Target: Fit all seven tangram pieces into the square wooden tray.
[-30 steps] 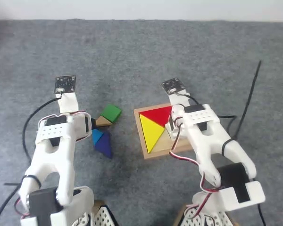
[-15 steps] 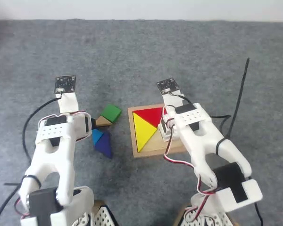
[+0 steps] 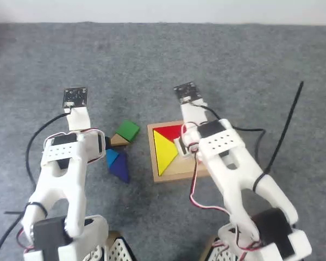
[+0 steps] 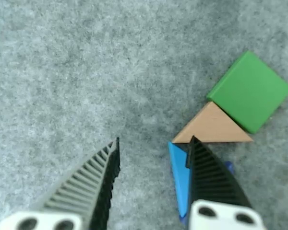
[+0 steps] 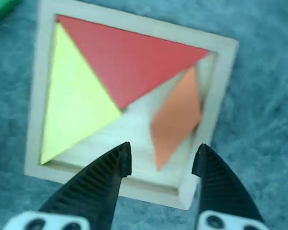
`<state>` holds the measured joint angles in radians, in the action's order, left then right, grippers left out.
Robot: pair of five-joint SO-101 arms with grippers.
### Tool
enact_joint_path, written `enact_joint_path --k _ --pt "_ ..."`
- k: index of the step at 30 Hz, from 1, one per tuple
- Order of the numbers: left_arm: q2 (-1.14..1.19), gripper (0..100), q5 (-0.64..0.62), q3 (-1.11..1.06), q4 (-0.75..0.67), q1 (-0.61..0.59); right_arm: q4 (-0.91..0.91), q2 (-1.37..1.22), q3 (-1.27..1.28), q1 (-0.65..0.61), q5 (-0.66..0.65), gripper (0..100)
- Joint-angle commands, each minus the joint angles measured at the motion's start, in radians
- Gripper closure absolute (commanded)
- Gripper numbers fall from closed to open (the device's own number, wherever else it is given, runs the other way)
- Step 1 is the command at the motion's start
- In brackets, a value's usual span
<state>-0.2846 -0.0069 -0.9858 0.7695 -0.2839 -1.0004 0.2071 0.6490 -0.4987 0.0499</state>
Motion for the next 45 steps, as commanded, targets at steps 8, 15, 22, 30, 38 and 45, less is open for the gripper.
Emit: enact_joint_path --k 8,15,22,30,38,45 --pt "0.0 78 0.009 0.005 -0.015 0.006 0.081 -0.139 -0.011 -0.024 0.009 78.2" --pt "0.0 78 0.009 0.005 -0.015 0.006 0.197 -0.213 -0.011 -0.019 0.089 78.2" --pt "0.0 78 0.009 0.007 -0.015 0.006 0.194 -0.213 -0.009 0.045 0.092 78.2" --pt "0.0 78 0.009 0.007 -0.015 0.006 0.203 -0.213 -0.011 0.062 0.094 78.2" --pt "0.0 78 0.009 0.007 -0.015 0.006 0.205 -0.214 -0.009 0.058 0.095 90.1" --pt "0.0 78 0.009 0.007 -0.015 0.006 0.203 -0.205 -0.015 0.062 0.087 91.2"
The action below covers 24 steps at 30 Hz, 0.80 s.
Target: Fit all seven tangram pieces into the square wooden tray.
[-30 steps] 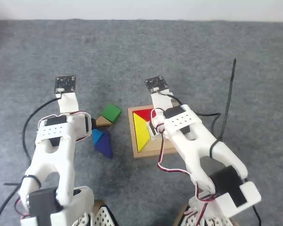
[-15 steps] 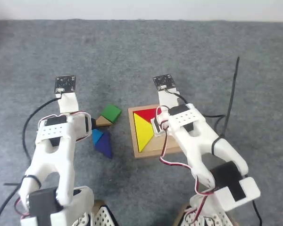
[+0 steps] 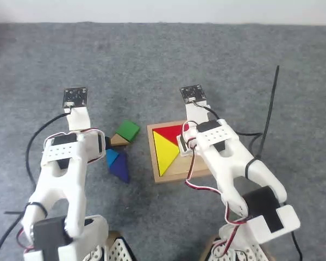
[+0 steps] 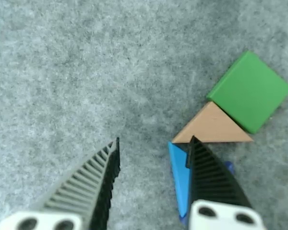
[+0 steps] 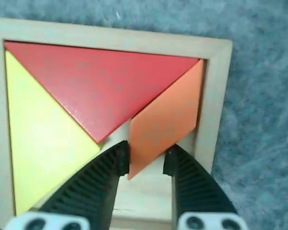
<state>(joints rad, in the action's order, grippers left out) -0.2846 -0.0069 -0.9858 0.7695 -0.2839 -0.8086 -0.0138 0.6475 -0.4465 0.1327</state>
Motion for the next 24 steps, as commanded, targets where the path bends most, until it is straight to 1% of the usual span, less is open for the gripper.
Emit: enact_joint_path --k 1,8,13,17,21,24 --pt "0.0 78 0.009 0.007 -0.015 0.006 0.002 0.016 -0.025 0.01 0.003 91.2" --pt "0.0 78 0.009 0.007 -0.015 0.006 -0.101 0.018 -0.112 0.013 -0.003 91.3" --pt "0.0 78 0.009 0.007 -0.015 0.006 -0.182 0.018 -0.186 0.045 -0.018 91.3" --pt "0.0 78 0.009 0.007 -0.015 0.006 -0.205 0.018 -0.221 0.084 -0.018 91.3" --pt "0.0 78 0.009 0.007 -0.015 0.006 -0.211 0.019 -0.222 0.085 -0.023 91.3" --pt "0.0 78 0.009 0.007 -0.015 0.006 -0.222 0.053 -0.221 0.087 -0.072 91.3"
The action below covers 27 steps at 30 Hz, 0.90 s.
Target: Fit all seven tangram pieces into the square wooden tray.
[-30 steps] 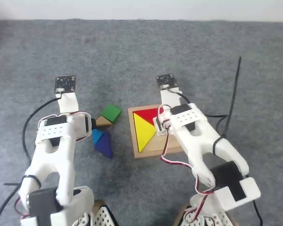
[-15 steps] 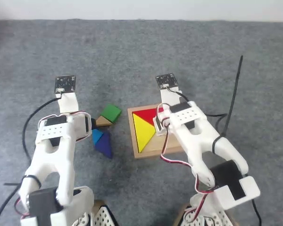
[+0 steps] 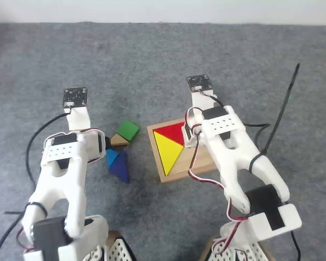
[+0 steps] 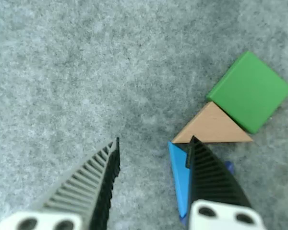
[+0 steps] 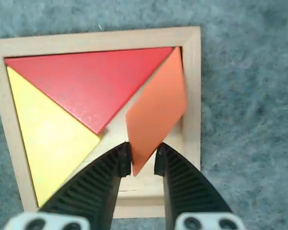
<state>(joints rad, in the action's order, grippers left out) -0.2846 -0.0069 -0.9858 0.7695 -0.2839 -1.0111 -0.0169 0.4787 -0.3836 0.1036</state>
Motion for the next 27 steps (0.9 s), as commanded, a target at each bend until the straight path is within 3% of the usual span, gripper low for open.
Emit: enact_joint_path --k 1,14,27 --pt "0.0 78 0.009 0.007 -0.015 0.006 -0.036 0.076 -0.052 0.024 -0.058 91.3" --pt "0.0 78 0.009 0.005 -0.015 0.006 -0.105 0.157 -0.031 0.111 -0.146 91.3" --pt "0.0 78 0.009 0.005 -0.015 0.006 0.067 -0.045 -0.057 0.018 -0.084 90.7"
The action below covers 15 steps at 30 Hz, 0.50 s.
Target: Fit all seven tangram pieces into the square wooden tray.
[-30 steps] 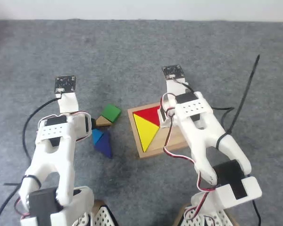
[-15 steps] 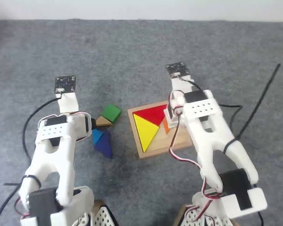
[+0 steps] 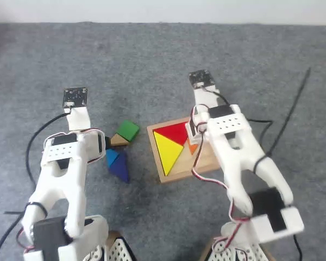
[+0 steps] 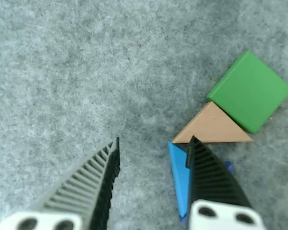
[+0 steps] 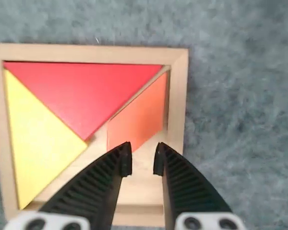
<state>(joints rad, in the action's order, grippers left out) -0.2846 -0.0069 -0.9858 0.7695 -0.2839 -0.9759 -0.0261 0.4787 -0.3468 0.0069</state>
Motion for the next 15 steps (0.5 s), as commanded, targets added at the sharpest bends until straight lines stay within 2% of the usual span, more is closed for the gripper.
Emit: enact_joint_path --k 1,15 --pt "0.0 78 0.009 0.005 -0.015 0.006 0.039 -0.062 -0.06 -0.022 0.012 90.7" --pt "0.0 78 0.009 0.007 -0.017 0.005 -0.045 -0.12 -0.057 -0.074 0.015 90.8"
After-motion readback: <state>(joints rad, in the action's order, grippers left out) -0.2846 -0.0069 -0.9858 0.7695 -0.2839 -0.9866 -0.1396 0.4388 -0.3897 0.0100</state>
